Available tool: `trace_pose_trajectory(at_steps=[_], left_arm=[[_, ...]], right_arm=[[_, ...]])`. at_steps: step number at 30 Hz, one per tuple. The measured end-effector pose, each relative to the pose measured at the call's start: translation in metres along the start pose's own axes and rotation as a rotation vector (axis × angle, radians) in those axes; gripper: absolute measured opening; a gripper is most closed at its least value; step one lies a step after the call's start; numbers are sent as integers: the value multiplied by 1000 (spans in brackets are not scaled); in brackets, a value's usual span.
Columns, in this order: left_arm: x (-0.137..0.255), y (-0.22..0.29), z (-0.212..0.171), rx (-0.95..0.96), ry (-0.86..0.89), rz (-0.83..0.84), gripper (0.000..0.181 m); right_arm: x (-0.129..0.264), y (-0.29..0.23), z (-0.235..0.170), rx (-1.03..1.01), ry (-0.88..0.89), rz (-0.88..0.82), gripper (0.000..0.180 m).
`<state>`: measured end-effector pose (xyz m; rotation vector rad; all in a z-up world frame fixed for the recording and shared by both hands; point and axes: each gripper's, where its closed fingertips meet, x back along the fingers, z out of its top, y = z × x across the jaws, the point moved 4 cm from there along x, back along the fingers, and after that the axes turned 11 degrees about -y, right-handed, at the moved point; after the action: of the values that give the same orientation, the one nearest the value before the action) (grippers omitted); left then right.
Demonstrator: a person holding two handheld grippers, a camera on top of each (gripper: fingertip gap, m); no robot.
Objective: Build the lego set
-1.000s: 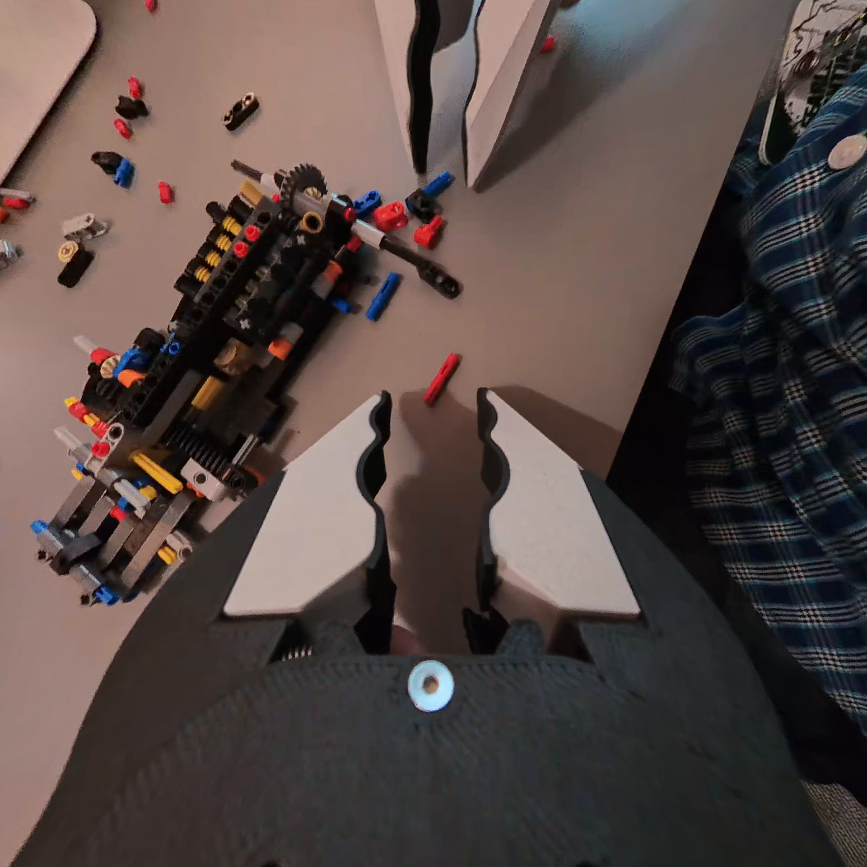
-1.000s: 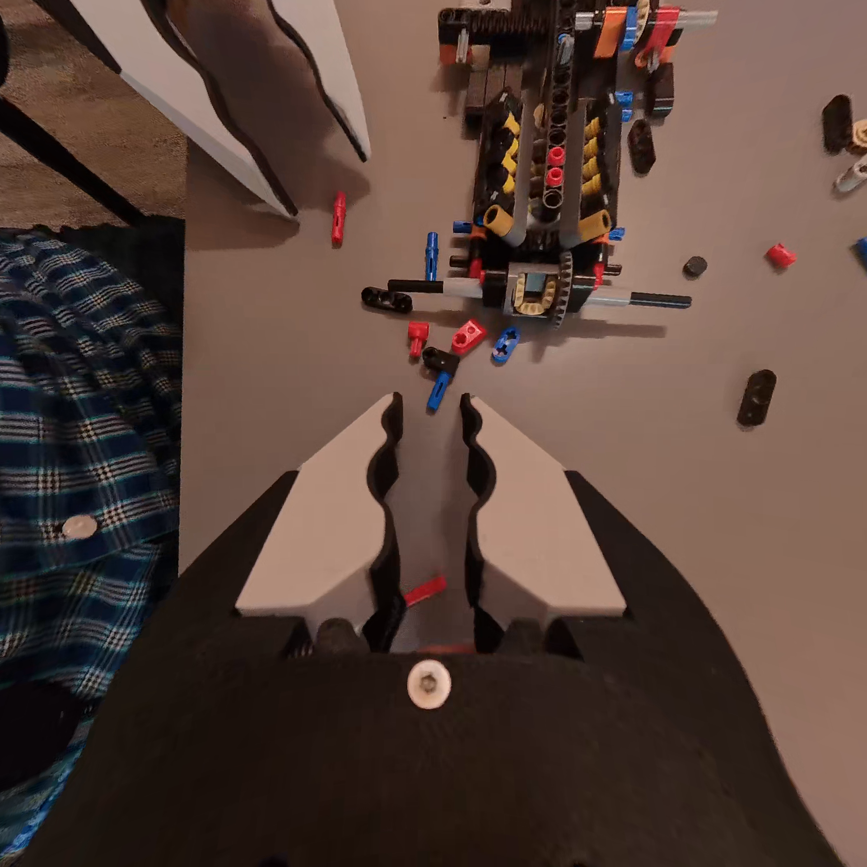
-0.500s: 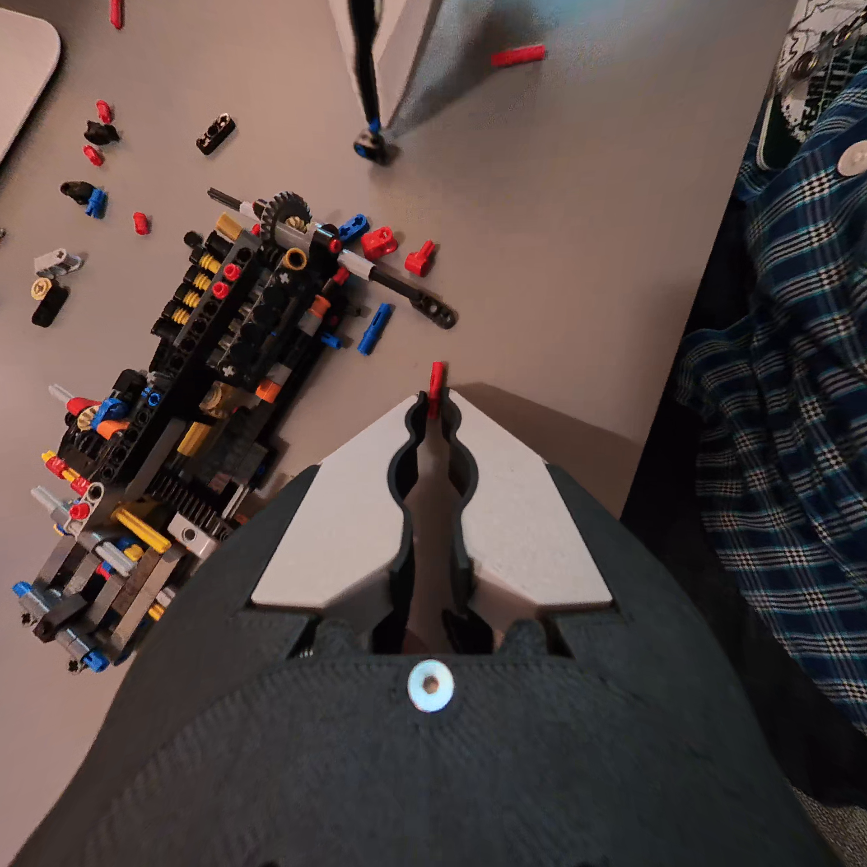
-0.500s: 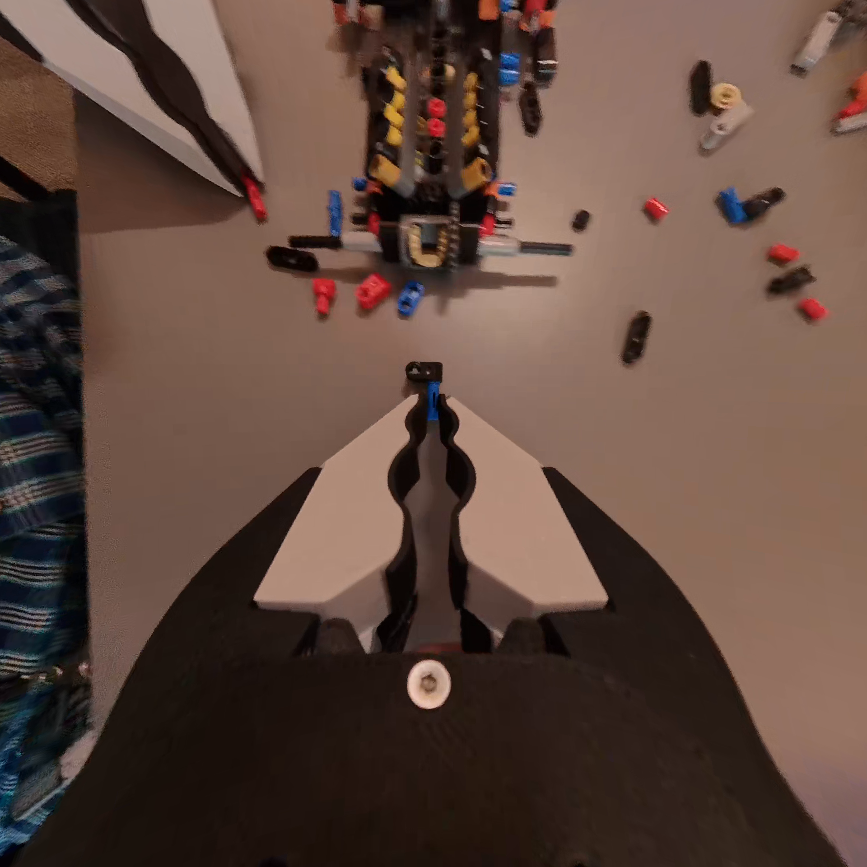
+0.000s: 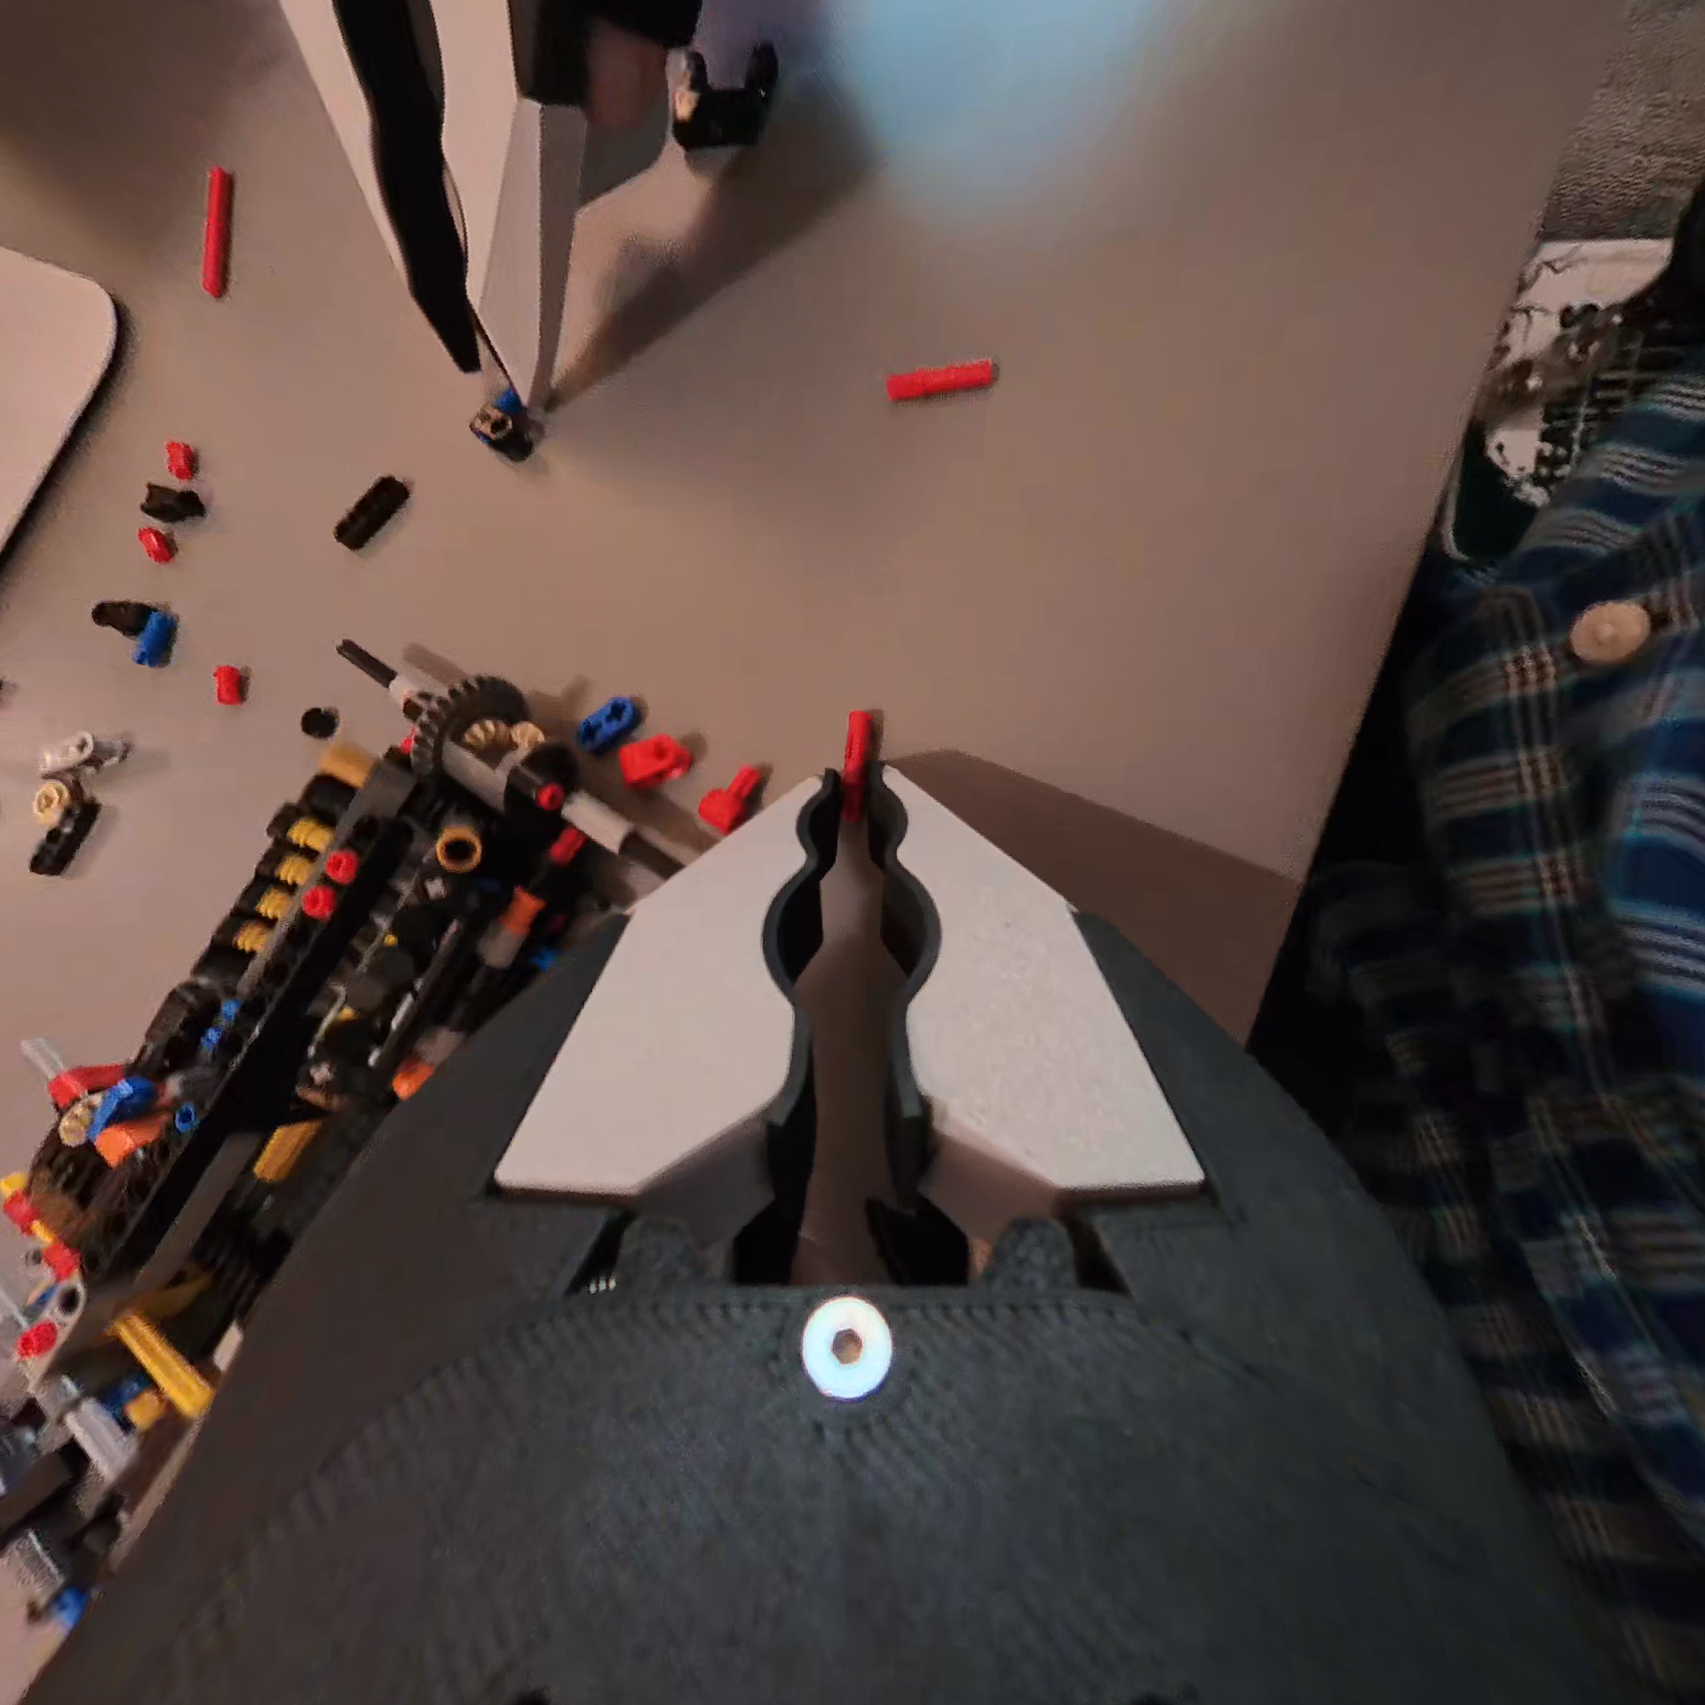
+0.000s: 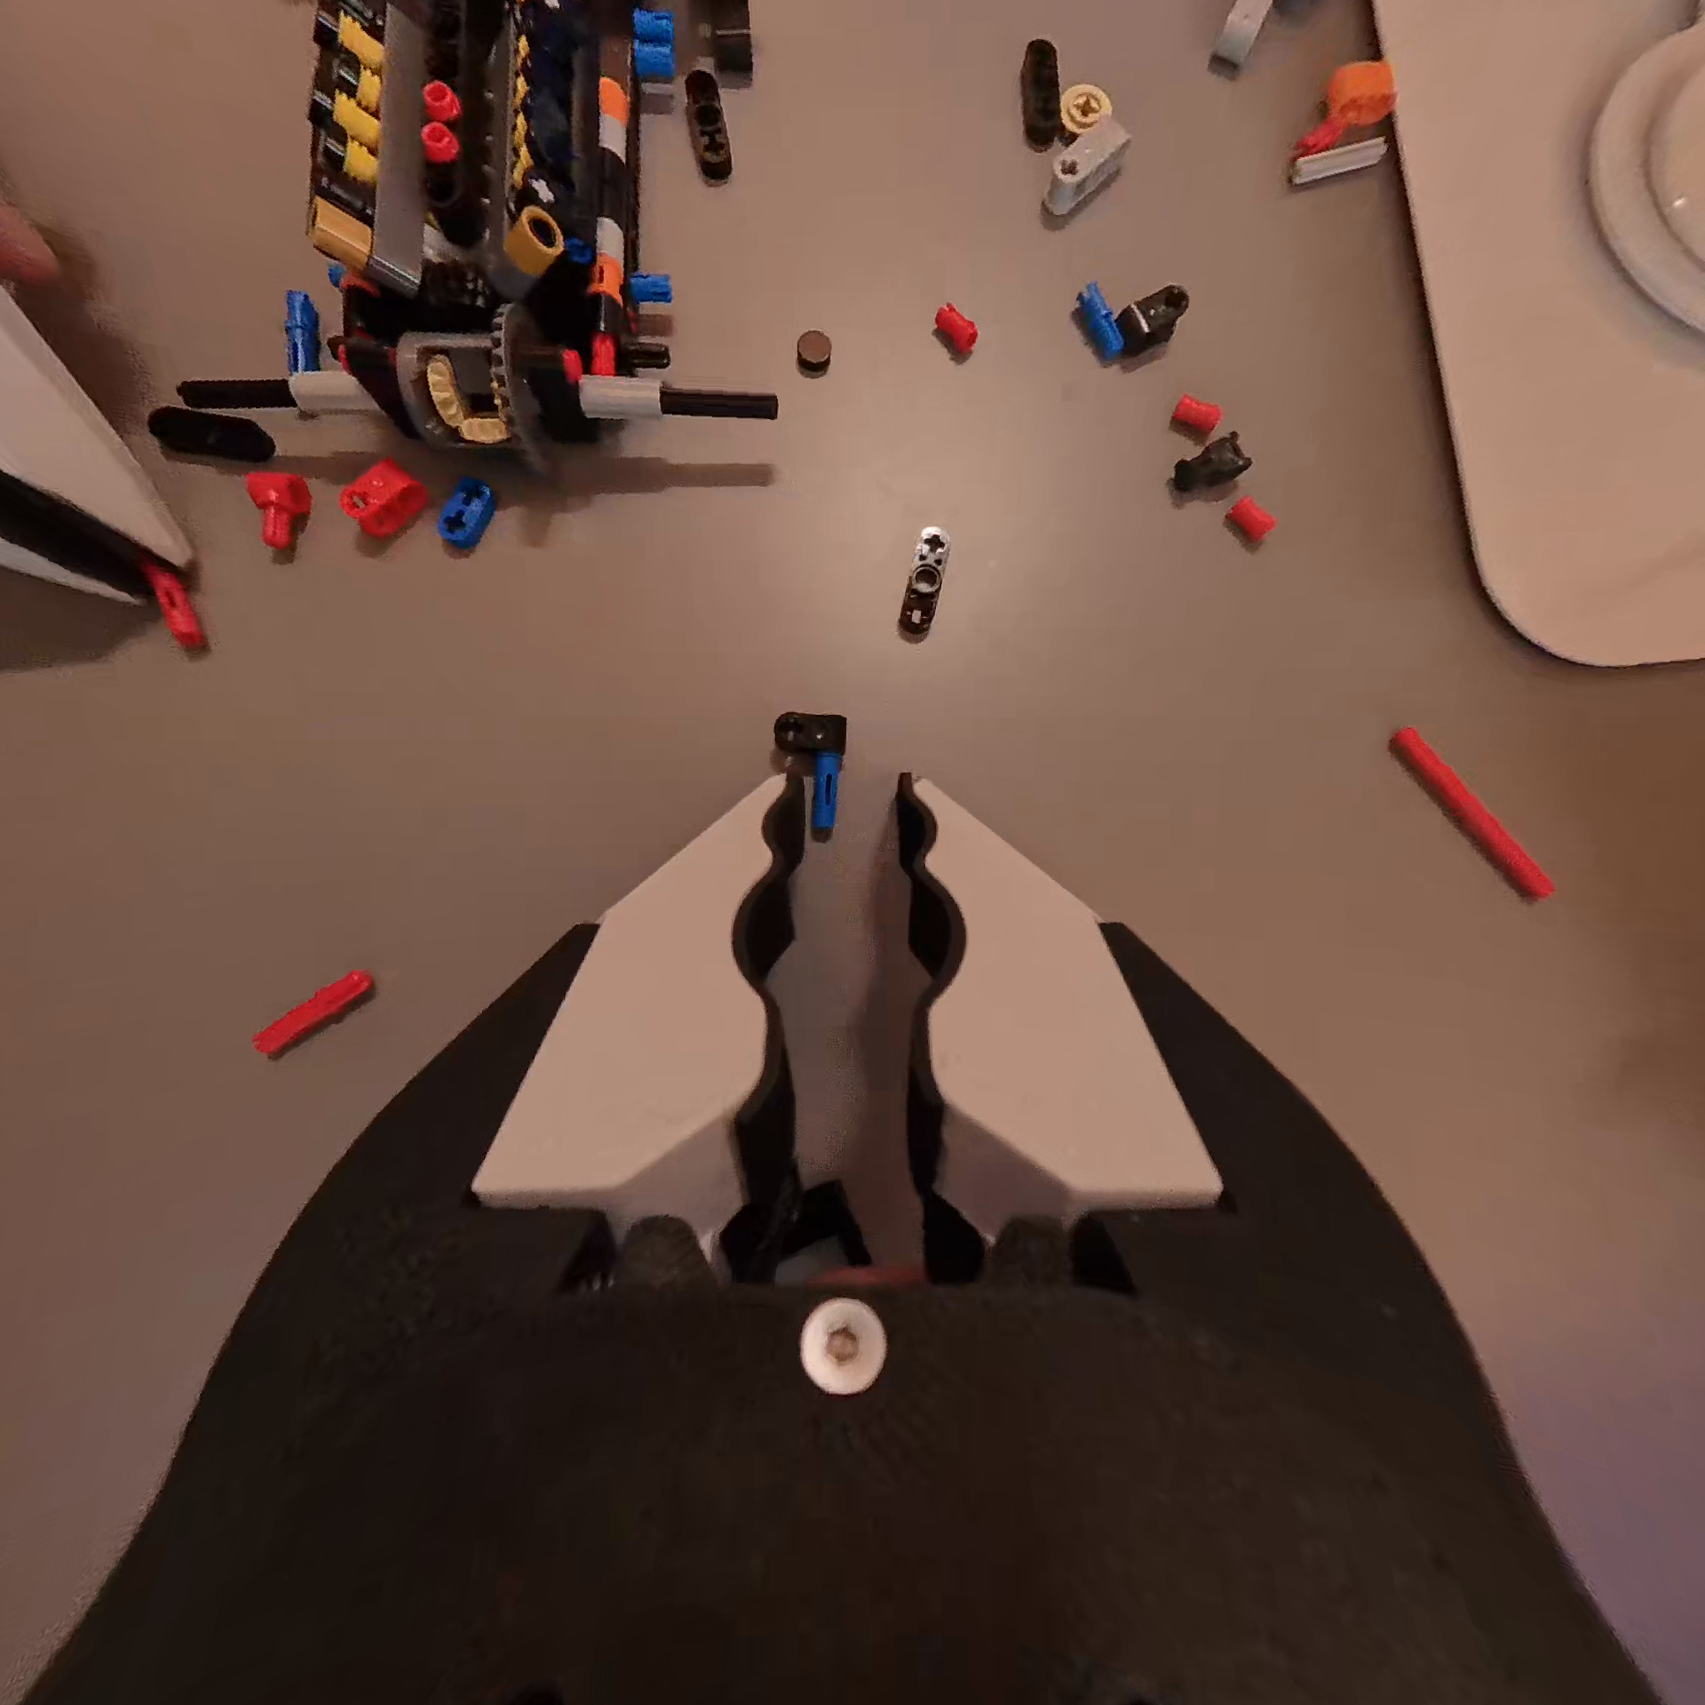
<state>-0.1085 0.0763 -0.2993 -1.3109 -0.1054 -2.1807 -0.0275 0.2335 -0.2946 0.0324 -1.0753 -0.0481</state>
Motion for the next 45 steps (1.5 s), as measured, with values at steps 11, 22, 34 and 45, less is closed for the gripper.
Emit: trace_pose_trajectory(at_steps=[11, 22, 34, 45], left_arm=[[19, -17, 15, 87, 131, 67, 46], [90, -129, -57, 186, 49, 405, 37], [60, -145, -84, 310, 63, 207, 37], [50, -142, -87, 308, 67, 166, 32]], right_arm=[[18, -7, 31, 60, 115, 40, 24], [-24, -18, 122, 240, 112, 175, 19], [-81, -17, 158, 224, 19, 183, 16], [-80, -9, 147, 198, 5, 208, 5]])
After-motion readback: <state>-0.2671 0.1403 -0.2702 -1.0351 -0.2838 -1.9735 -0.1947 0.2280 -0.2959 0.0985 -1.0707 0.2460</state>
